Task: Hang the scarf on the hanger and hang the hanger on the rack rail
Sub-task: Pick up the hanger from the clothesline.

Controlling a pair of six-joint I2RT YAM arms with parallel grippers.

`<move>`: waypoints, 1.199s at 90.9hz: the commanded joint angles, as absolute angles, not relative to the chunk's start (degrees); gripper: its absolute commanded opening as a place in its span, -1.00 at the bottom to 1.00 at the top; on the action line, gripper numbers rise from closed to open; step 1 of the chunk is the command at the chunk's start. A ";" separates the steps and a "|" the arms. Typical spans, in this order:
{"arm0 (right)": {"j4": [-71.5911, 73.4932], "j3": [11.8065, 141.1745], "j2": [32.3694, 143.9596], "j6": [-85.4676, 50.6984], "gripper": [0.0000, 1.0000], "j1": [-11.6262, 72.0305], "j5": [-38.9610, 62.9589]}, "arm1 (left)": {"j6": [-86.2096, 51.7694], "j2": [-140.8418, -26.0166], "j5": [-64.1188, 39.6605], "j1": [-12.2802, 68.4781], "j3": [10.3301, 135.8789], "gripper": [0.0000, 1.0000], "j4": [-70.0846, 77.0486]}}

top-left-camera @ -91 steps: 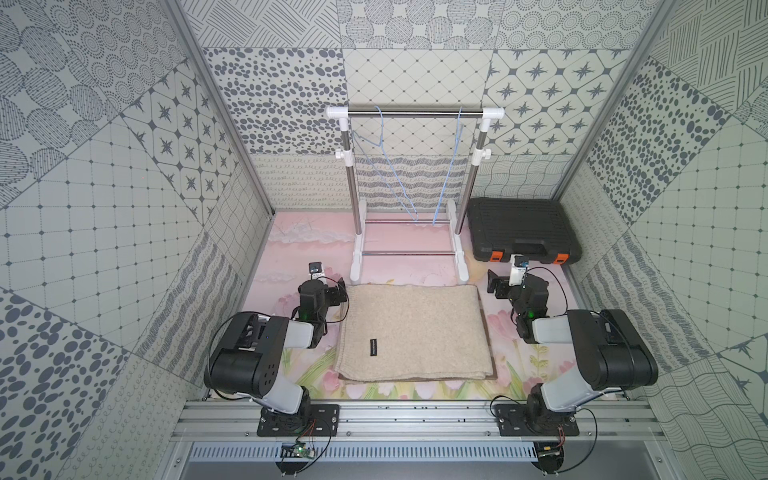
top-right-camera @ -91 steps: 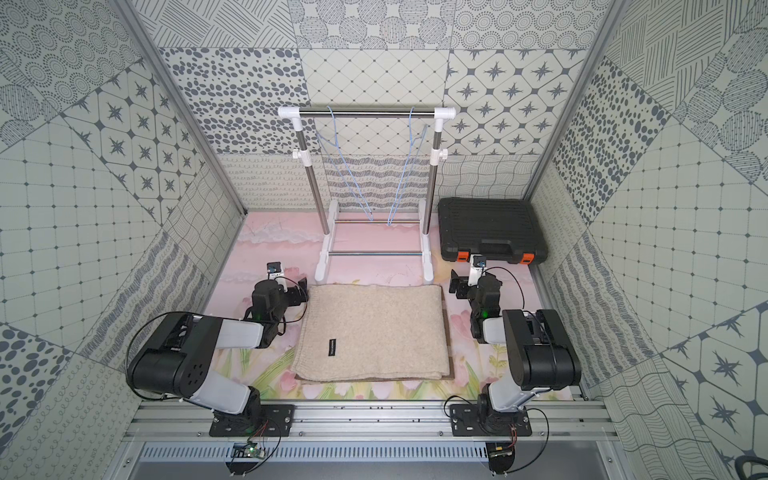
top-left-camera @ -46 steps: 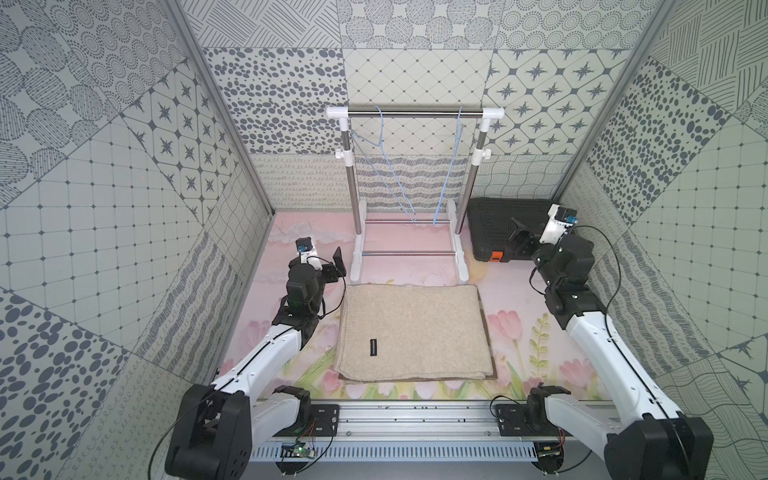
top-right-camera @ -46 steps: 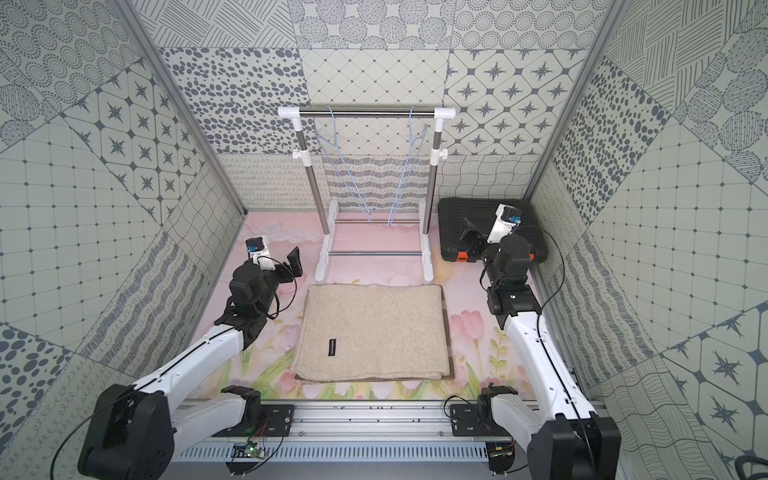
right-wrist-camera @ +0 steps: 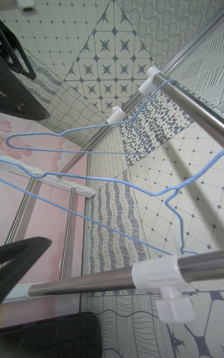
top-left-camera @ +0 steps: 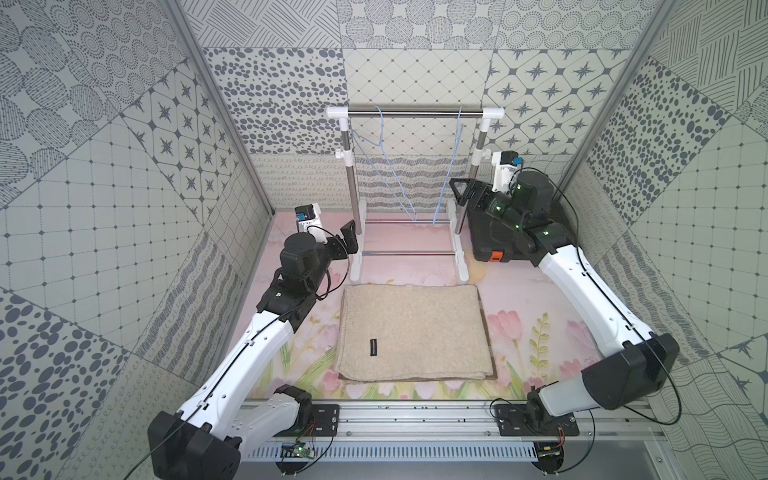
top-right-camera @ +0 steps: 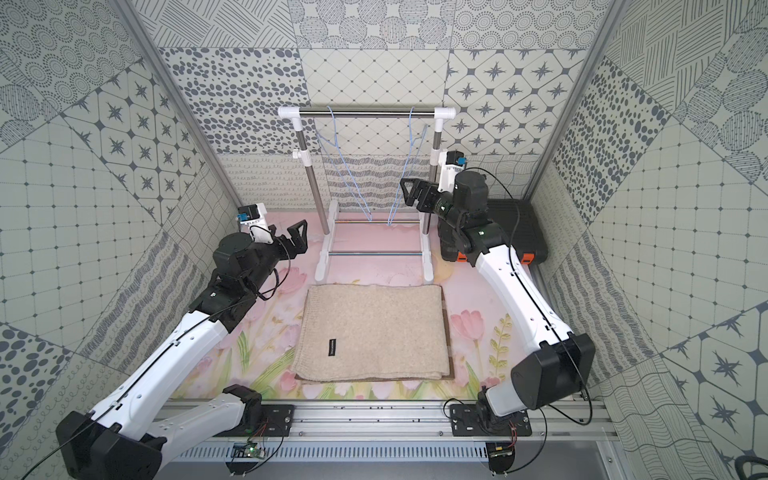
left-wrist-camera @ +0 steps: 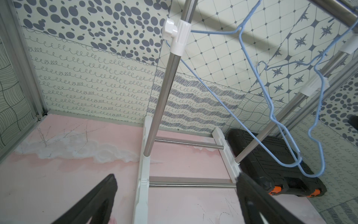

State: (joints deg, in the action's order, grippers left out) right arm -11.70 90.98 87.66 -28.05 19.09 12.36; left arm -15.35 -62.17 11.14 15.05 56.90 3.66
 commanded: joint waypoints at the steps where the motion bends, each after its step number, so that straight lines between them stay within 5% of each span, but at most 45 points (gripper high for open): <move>1: -12.81 95.53 90.17 -26.26 0.86 19.63 10.07 | -19.02 -63.14 8.42 17.49 58.42 0.97 -3.49; 18: -12.67 99.93 96.30 -25.52 0.75 19.89 10.35 | -20.04 -63.95 7.53 18.02 57.84 0.97 -2.67; 37: -12.12 102.60 100.12 -25.49 0.42 20.50 11.88 | -19.35 -64.90 7.48 18.01 57.89 0.97 -2.07; 45: -11.41 103.31 100.89 -25.36 0.17 20.63 12.40 | -19.29 -65.30 7.51 18.02 57.96 0.98 -1.28; 64: -10.98 102.81 99.25 -23.85 -1.00 21.13 12.58 | -19.61 -65.96 7.15 18.19 58.03 0.97 0.11; 109: -23.74 99.81 87.61 -20.47 -1.00 24.03 14.28 | -18.92 -65.92 0.42 19.14 61.90 0.97 -1.52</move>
